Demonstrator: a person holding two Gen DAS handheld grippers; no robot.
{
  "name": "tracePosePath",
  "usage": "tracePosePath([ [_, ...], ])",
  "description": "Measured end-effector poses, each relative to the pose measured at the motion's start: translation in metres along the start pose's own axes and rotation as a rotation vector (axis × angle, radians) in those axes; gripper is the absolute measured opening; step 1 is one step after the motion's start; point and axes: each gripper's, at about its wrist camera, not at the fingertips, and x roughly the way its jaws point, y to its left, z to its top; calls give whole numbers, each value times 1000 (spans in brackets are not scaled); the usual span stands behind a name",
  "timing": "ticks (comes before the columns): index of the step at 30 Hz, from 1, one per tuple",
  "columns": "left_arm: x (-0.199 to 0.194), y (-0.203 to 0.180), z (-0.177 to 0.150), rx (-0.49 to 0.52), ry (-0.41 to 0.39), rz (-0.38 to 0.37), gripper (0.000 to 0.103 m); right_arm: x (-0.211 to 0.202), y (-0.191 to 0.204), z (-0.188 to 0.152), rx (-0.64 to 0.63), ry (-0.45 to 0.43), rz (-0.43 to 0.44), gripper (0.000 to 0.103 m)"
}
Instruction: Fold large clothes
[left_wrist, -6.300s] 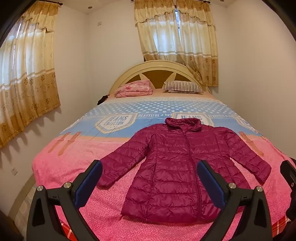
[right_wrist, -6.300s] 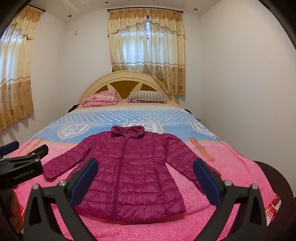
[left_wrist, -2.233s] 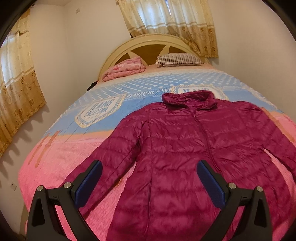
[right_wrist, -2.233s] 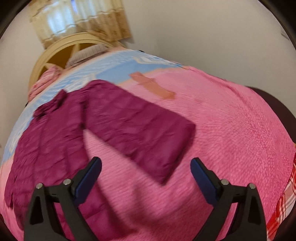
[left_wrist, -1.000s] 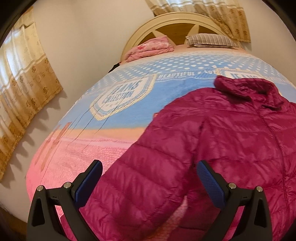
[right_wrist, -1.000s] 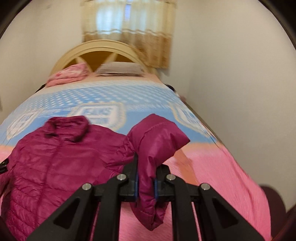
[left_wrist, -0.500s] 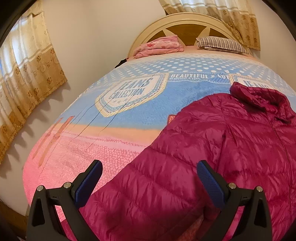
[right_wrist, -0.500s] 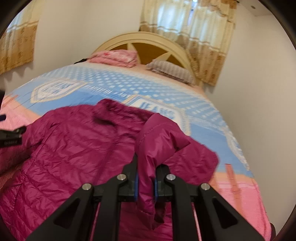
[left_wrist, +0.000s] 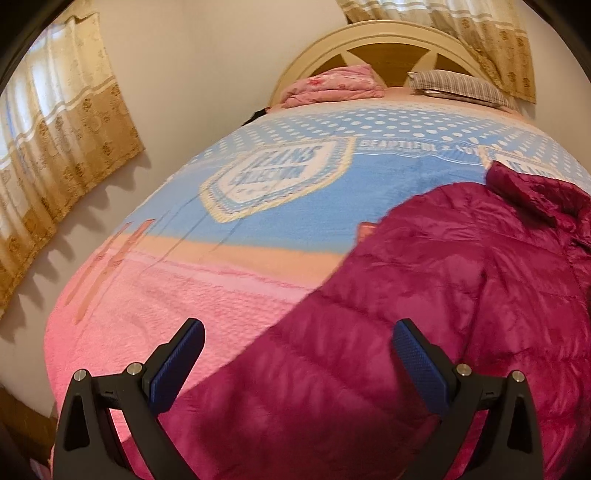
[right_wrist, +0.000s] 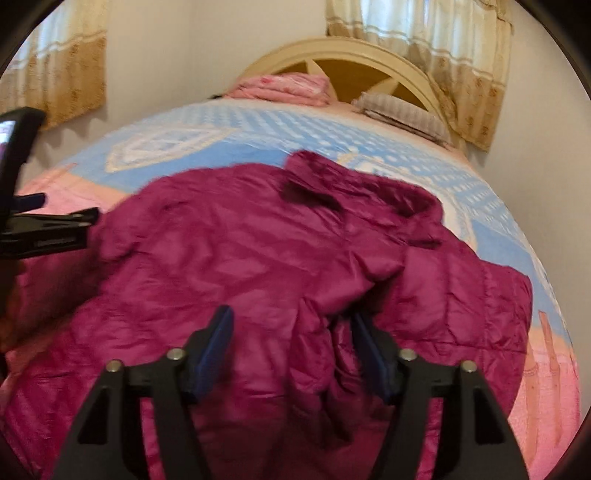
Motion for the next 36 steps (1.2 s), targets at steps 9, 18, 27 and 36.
tracePosePath([
  [9,-45,25,16,-106,-71,61,102,-68,14,6,5,-106,157,51],
  [18,-104,-88,31,3,-142,-89,102,-56,-154,-25,372,-58,-188,37],
  [27,-66,-211,27,169,-139,79,102,19,-251,-37,539,48,-285,39],
  [36,1,-184,1,147,-8,175,102,78,-217,-42,381,115,-245,39],
])
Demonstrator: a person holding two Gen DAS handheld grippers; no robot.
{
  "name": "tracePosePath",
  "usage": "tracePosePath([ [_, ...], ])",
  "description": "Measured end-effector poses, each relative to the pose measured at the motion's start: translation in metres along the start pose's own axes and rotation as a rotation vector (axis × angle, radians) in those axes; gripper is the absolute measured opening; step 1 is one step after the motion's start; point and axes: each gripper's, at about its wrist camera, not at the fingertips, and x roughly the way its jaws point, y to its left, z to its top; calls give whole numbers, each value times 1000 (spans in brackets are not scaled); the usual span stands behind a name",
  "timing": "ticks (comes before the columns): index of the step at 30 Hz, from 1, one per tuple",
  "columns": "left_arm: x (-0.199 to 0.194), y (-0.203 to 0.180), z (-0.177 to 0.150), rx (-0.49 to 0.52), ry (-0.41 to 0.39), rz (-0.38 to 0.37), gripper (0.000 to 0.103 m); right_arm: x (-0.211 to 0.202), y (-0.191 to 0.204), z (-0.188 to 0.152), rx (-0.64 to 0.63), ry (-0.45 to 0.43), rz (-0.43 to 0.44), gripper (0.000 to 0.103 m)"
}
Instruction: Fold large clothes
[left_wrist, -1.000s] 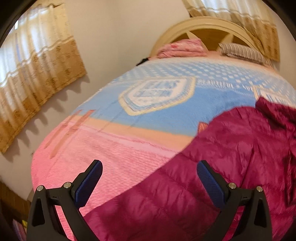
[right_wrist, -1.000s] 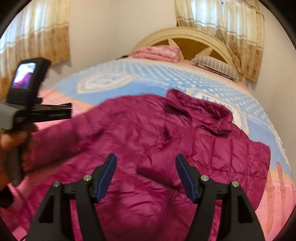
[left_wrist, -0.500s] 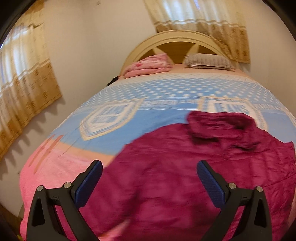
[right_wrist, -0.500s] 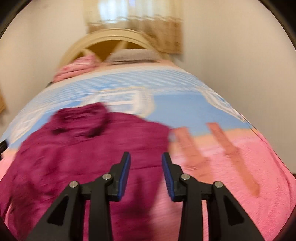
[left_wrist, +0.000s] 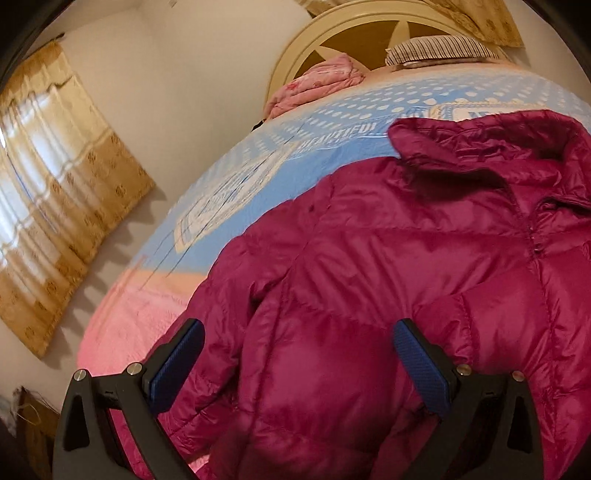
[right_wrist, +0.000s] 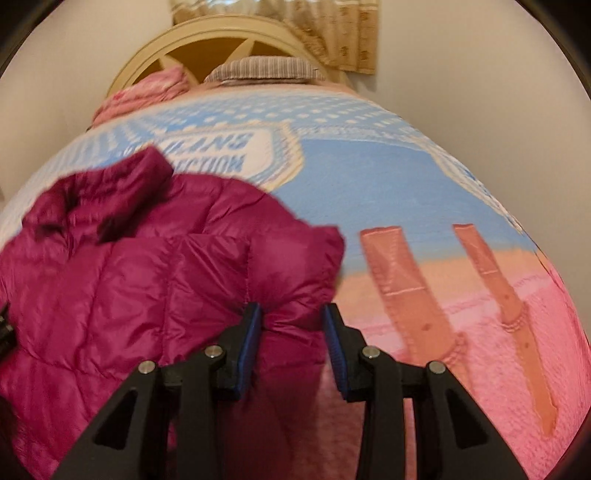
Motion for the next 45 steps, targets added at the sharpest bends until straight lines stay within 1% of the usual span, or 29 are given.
tracePosePath([
  [5,16,6,-3,-28,43,-52,102,5,-6,-8,0,15,-8,39],
  [10,17,0,-3,-33,45,-61,102,3,-10,-6,-6,30,-14,42],
  [11,18,1,-3,-38,47,-66,102,-3,-10,-4,-12,26,-36,42],
  [12,17,-1,-5,-41,46,-69,102,-14,-13,-1,1,8,-54,44],
  [13,17,-1,-5,-43,45,-70,102,-30,-16,2,30,-26,-50,45],
  [15,17,-2,-6,-46,42,-70,102,-58,-16,6,46,-68,-28,48],
  [16,17,0,-7,-46,41,-69,102,-71,-11,7,28,-89,-11,48],
  [18,17,-1,-7,-42,39,-65,102,-86,5,6,-12,-110,42,53],
  [19,16,0,-7,-41,38,-64,102,-85,13,5,-23,-102,68,53],
  [21,17,1,-8,-45,40,-71,102,-73,29,-3,-50,-57,116,53],
  [24,18,2,-8,-52,44,-82,102,-45,44,-21,-70,5,109,53],
  [26,19,3,-8,-56,45,-89,102,-31,47,-32,-77,25,95,54],
  [28,18,3,-8,-55,43,-87,102,-26,50,-38,-92,20,79,54],
  [36,17,1,-9,-48,36,-76,102,-23,59,-38,-142,13,18,55],
  [45,17,0,-9,-52,37,-80,102,-22,68,-41,-162,11,-16,56],
])
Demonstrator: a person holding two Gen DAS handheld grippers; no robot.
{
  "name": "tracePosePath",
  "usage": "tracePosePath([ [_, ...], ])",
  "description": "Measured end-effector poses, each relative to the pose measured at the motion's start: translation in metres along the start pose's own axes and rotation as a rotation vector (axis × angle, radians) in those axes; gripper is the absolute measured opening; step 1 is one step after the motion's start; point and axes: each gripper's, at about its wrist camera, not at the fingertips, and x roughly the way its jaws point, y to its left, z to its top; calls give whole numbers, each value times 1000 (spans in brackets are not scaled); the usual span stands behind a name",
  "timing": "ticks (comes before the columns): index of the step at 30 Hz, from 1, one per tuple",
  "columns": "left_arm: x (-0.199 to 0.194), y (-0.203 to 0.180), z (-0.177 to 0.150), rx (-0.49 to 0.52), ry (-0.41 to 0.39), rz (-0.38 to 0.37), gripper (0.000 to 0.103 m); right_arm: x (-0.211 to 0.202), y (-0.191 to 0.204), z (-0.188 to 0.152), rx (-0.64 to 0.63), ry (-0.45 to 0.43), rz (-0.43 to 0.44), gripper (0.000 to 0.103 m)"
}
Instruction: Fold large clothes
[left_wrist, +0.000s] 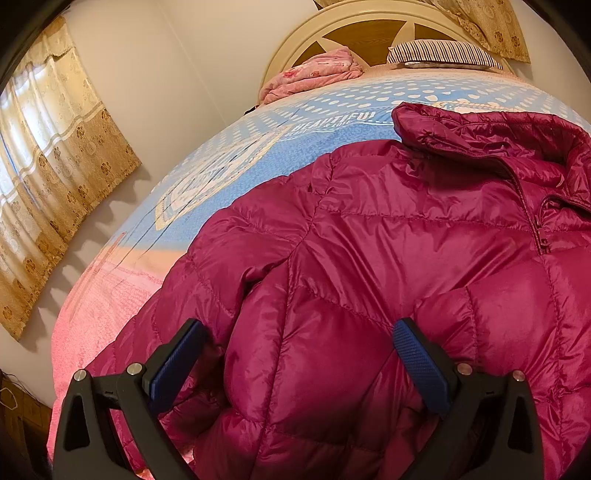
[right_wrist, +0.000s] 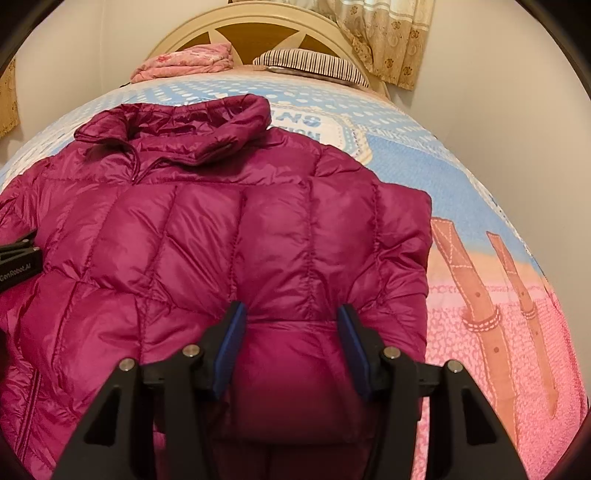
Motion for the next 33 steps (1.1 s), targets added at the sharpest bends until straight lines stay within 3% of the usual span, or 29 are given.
tracePosePath([
  [22,0,0,1,1,11,-13,102,2,2,2,-17,3,-23,56],
  [26,-3,10,8,35,44,-59,102,1,2,5,-23,15,-16,57],
  [29,-30,48,13,4,8,-111,102,-14,-8,11,-17,35,26,67],
  [31,-48,80,11,-18,-37,-155,102,-42,-21,12,40,-29,60,79],
  [33,-60,125,1,-24,-80,-140,102,-70,-30,6,60,-82,84,91],
])
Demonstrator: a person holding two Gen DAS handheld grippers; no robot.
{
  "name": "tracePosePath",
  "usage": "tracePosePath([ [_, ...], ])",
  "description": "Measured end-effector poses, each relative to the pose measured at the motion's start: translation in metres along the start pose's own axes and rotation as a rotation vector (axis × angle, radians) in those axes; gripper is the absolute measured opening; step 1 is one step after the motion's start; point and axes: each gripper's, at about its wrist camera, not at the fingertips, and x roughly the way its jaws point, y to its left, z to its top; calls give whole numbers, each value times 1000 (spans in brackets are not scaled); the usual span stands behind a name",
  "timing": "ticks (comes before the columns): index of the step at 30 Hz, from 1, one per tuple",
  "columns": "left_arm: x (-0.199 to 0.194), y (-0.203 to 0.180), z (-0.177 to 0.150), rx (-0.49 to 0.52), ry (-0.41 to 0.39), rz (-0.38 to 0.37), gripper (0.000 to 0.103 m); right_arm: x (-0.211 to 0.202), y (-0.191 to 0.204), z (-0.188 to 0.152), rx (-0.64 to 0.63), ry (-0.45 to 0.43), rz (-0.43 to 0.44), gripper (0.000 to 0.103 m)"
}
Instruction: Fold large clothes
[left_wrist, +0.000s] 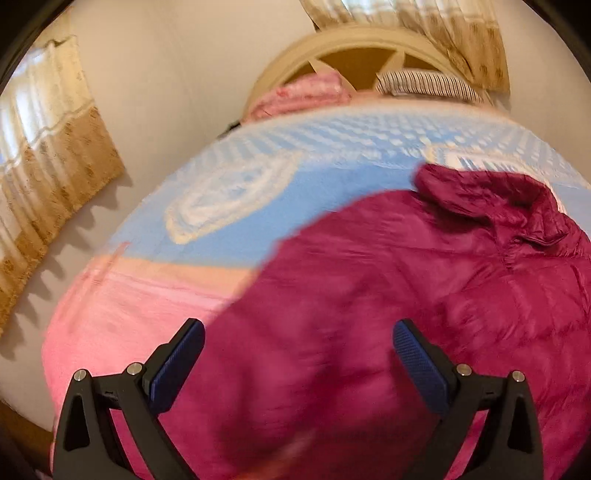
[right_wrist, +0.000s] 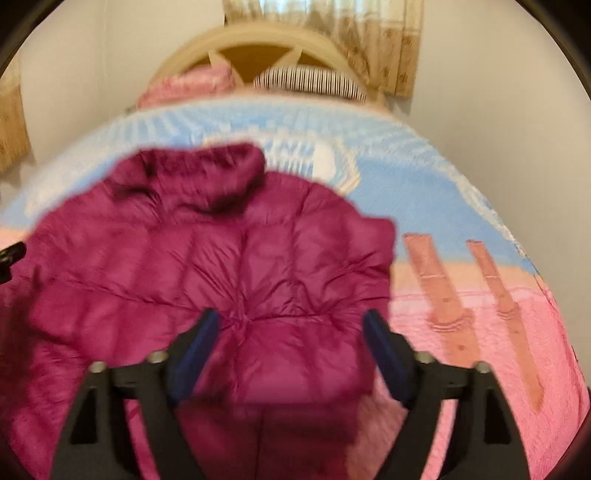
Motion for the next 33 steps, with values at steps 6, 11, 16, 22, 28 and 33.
tracePosePath([
  [6,7,127,-58,-58,58,153,102,-43,-13,-39,13,-4,25,91],
  [11,24,192,-114,-138,177,195,102,-60,-13,-79,19,4,28,91],
  [16,24,205,-144,-230,223,79,102,-68,-14,-98,49,3,38,91],
  [22,23,176,-140,-256,235,-67,50,-84,-19,-103,61,-42,26,91],
  [28,0,170,-110,-185,165,19,16,-94,-40,-102,106,-83,4,91],
  [33,-46,154,-64,-75,-9,131,15,-100,-70,-100,159,-117,-35,92],
])
